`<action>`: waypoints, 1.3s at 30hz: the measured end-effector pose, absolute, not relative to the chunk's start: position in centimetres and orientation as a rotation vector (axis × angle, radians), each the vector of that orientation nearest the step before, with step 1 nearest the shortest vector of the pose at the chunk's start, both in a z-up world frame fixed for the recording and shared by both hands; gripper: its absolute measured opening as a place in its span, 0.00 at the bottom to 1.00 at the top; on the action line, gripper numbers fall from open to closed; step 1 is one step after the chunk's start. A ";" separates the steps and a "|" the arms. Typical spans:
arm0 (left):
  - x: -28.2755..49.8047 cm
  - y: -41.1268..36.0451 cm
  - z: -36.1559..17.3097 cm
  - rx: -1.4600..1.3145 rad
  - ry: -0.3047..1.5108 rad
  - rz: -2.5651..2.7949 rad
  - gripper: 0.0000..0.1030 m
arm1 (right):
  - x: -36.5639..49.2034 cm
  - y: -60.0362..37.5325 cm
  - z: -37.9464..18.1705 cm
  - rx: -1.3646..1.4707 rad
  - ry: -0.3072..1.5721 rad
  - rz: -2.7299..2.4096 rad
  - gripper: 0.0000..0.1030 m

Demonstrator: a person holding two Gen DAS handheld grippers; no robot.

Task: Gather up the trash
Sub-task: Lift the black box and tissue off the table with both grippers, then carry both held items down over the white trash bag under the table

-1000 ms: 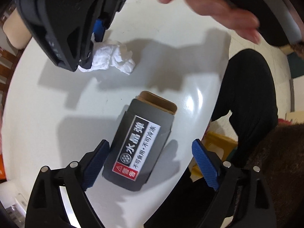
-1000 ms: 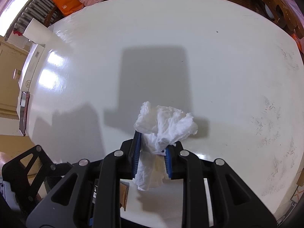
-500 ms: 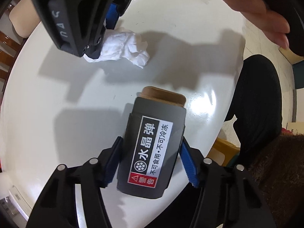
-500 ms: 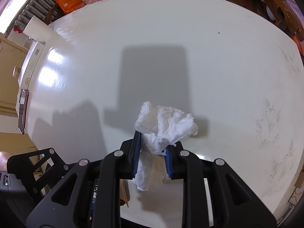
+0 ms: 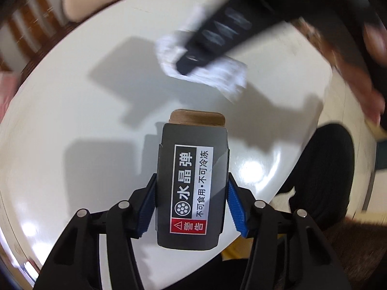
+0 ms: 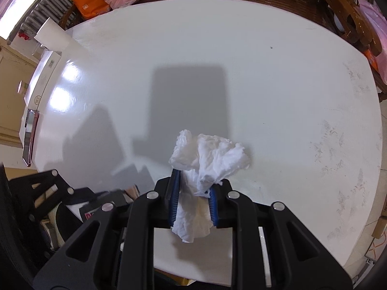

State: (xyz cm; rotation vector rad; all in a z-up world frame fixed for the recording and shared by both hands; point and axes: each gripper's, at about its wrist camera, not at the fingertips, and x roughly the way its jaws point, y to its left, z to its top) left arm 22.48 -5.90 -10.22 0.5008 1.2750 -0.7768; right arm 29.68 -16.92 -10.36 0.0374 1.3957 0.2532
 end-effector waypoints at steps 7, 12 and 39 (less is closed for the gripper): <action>21.2 -4.1 -7.1 0.419 1.242 -0.638 0.51 | 26.6 -17.0 -7.6 0.028 1.354 0.264 0.20; 17.9 -3.7 -6.6 0.360 1.229 -0.560 0.51 | 23.1 -17.2 -6.1 0.015 1.323 0.274 0.20; 5.2 -2.8 -14.6 0.243 1.277 -0.489 0.51 | 5.3 -13.3 -12.3 -0.059 1.308 0.379 0.20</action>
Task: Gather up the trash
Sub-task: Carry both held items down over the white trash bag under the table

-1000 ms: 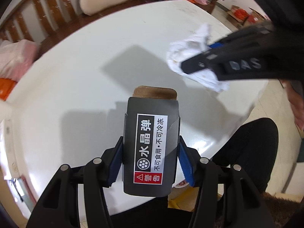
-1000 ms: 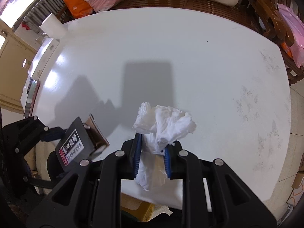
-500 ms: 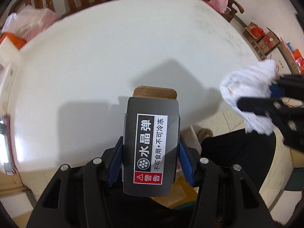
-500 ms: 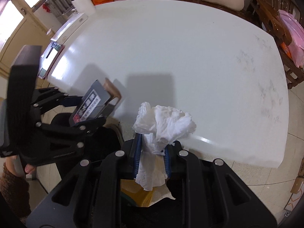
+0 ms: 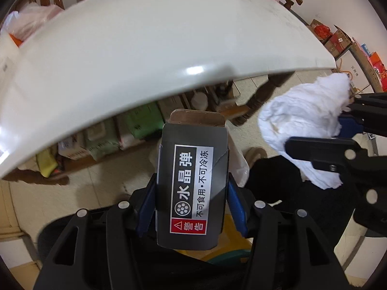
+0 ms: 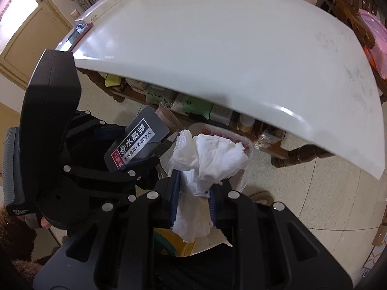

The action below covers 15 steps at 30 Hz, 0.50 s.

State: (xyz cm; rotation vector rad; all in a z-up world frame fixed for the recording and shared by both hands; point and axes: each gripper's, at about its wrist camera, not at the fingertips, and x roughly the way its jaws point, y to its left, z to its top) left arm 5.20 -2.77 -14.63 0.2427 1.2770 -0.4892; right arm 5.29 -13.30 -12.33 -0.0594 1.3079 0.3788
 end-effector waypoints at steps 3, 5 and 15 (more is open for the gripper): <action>3.9 -3.1 -16.2 0.253 1.294 -0.511 0.51 | 4.9 -13.3 -14.2 -0.042 1.337 0.385 0.20; 3.3 -3.5 -17.3 0.256 1.303 -0.512 0.51 | 5.0 -13.1 -15.0 -0.047 1.341 0.377 0.20; 3.0 -4.2 -21.4 0.295 1.315 -0.480 0.51 | 4.4 -13.9 -19.9 -0.040 1.320 0.326 0.20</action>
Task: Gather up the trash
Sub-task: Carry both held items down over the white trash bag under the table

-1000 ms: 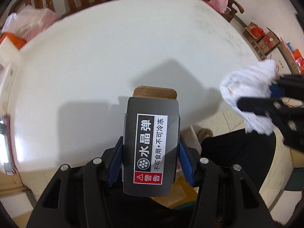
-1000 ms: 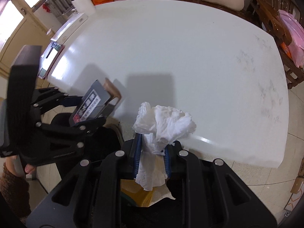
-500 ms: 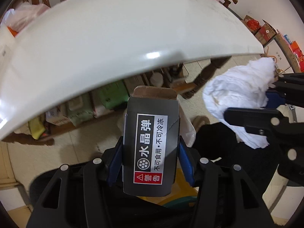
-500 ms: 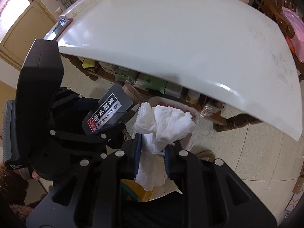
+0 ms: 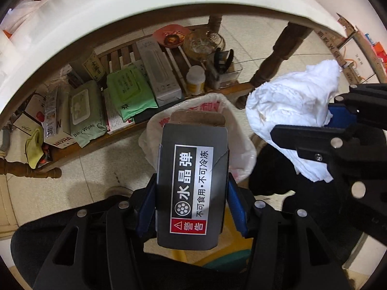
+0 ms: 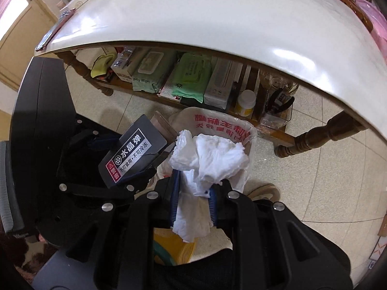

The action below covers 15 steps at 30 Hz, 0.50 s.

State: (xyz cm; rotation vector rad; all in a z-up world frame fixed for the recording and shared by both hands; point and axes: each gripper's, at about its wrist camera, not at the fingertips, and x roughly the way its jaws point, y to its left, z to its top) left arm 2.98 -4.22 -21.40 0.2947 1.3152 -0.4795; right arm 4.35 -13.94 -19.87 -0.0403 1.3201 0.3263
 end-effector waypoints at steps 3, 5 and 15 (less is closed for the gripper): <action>3.4 -4.4 -22.8 0.280 1.337 -0.502 0.51 | 4.3 -14.7 -21.2 -0.027 1.306 0.300 0.20; 3.9 -4.5 -23.8 0.277 1.351 -0.492 0.51 | 4.4 -15.0 -21.8 -0.026 1.296 0.285 0.20; 6.6 -4.5 -28.8 0.183 1.467 -0.486 0.51 | 5.5 -15.7 -25.6 0.026 1.290 0.242 0.20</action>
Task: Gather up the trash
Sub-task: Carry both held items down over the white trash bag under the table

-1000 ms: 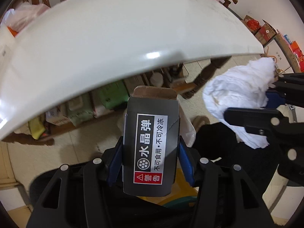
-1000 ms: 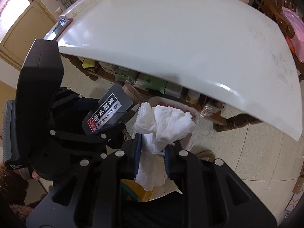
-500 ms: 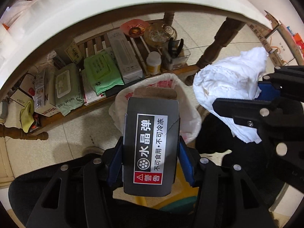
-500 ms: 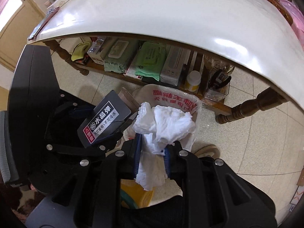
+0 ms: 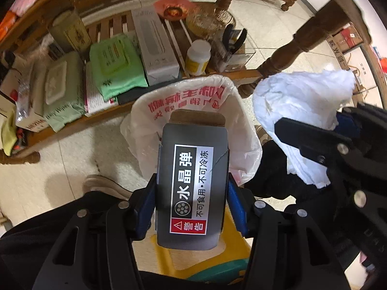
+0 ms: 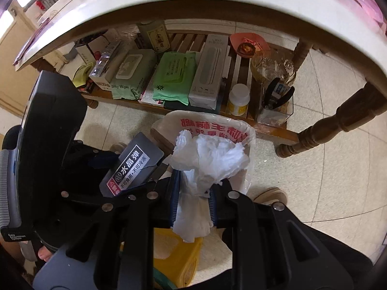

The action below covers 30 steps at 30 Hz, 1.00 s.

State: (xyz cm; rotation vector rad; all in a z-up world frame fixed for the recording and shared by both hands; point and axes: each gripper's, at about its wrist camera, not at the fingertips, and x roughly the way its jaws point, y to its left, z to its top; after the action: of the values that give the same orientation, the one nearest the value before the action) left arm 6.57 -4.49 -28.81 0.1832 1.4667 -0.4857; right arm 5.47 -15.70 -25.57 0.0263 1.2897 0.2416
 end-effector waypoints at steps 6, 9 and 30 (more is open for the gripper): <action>8.0 -4.9 -31.6 0.180 1.516 -0.454 0.51 | 6.6 -16.5 -28.2 0.067 1.316 0.226 0.20; 8.7 -5.1 -32.8 0.166 1.541 -0.444 0.51 | 7.1 -16.8 -29.5 0.069 1.331 0.207 0.20; 12.3 -5.3 -41.0 0.057 1.729 -0.394 0.51 | 12.3 -18.2 -37.9 0.152 1.462 0.162 0.20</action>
State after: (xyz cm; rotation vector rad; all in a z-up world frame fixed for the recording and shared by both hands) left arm 12.28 -5.31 -41.05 0.0572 1.7287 -0.3944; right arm 12.31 -18.25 -37.92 0.1520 1.4617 0.1622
